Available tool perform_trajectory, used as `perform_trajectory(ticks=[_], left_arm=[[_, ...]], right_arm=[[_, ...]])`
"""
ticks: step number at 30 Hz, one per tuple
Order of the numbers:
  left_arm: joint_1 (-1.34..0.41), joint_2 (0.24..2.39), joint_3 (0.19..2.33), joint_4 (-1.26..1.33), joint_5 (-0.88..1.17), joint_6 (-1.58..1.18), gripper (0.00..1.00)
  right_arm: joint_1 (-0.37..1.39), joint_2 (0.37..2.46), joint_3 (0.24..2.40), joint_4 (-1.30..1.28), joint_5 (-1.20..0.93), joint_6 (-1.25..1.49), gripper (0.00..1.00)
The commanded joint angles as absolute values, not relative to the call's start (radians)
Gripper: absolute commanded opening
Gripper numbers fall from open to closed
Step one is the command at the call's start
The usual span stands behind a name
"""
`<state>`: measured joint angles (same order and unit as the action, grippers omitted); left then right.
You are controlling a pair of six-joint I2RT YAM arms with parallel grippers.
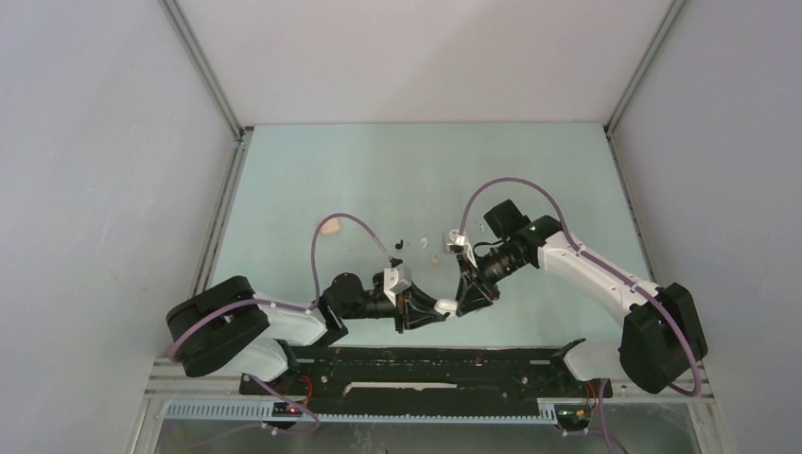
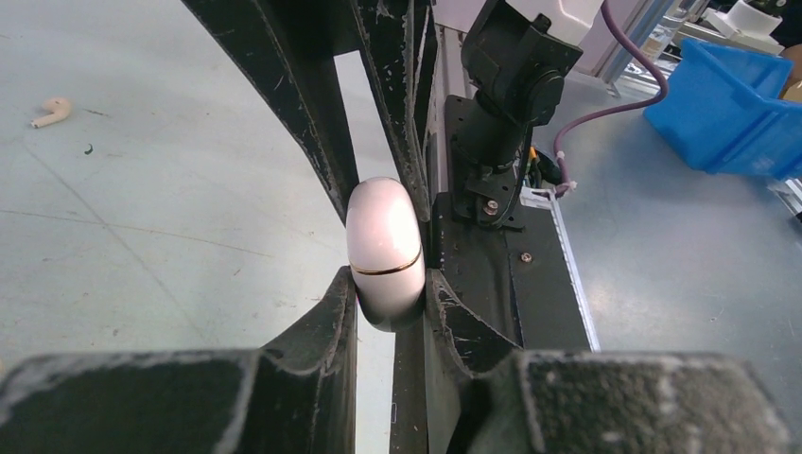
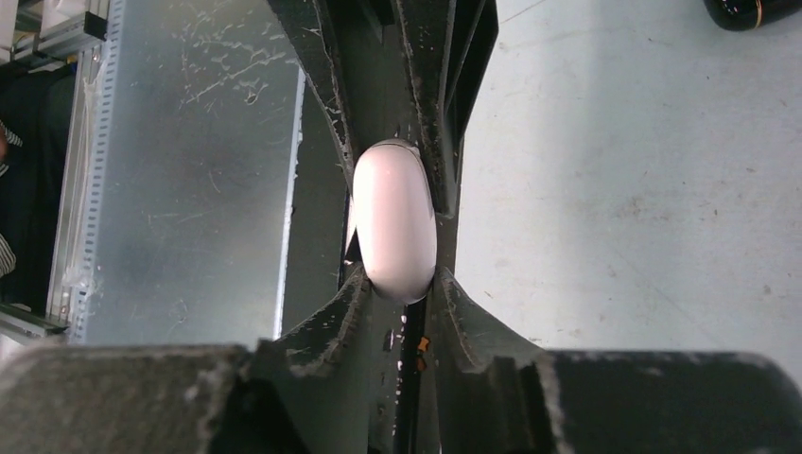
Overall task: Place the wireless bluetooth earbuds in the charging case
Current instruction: Pass from the left arm to the right, then pass from the right arm to the left
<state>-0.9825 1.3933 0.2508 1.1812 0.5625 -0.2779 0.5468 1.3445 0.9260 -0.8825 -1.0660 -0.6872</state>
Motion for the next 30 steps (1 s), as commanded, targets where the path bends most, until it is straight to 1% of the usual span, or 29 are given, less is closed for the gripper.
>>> perform_trajectory(ticks=[1, 2, 3, 5, 8, 11, 15, 19, 21, 30], left_arm=[[-0.986, 1.417, 0.272, 1.287, 0.546, -0.238, 0.09], [-0.986, 1.426, 0.272, 1.287, 0.533, -0.236, 0.14], [-0.986, 1.432, 0.270, 1.286, 0.520, -0.236, 0.22], [-0.986, 1.449, 0.271, 1.285, 0.511, -0.238, 0.32], [-0.987, 1.475, 0.278, 1.281, 0.509, -0.242, 0.39], [-0.986, 1.488, 0.284, 1.281, 0.520, -0.232, 0.40], [-0.986, 1.498, 0.288, 1.280, 0.524, -0.225, 0.36], [-0.988, 1.504, 0.290, 1.281, 0.521, -0.222, 0.43], [-0.991, 1.511, 0.295, 1.282, 0.520, -0.221, 0.44], [-1.003, 1.540, 0.311, 1.280, 0.511, -0.214, 0.40]], right_arm=[[0.555, 1.338, 0.971, -0.861, -1.052, -0.710, 0.19], [0.557, 1.332, 0.971, -0.859, -1.044, -0.711, 0.17], [0.556, 1.324, 0.971, -0.857, -1.031, -0.711, 0.15], [0.558, 1.309, 0.971, -0.854, -1.005, -0.713, 0.11], [0.558, 1.291, 0.971, -0.850, -0.972, -0.716, 0.09], [0.560, 1.283, 0.971, -0.850, -0.954, -0.718, 0.08], [0.560, 1.283, 0.971, -0.850, -0.941, -0.719, 0.08], [0.573, 1.287, 0.971, -0.841, -0.918, -0.714, 0.08], [0.582, 1.288, 0.971, -0.836, -0.904, -0.710, 0.08], [0.603, 1.284, 0.971, -0.817, -0.869, -0.691, 0.08]])
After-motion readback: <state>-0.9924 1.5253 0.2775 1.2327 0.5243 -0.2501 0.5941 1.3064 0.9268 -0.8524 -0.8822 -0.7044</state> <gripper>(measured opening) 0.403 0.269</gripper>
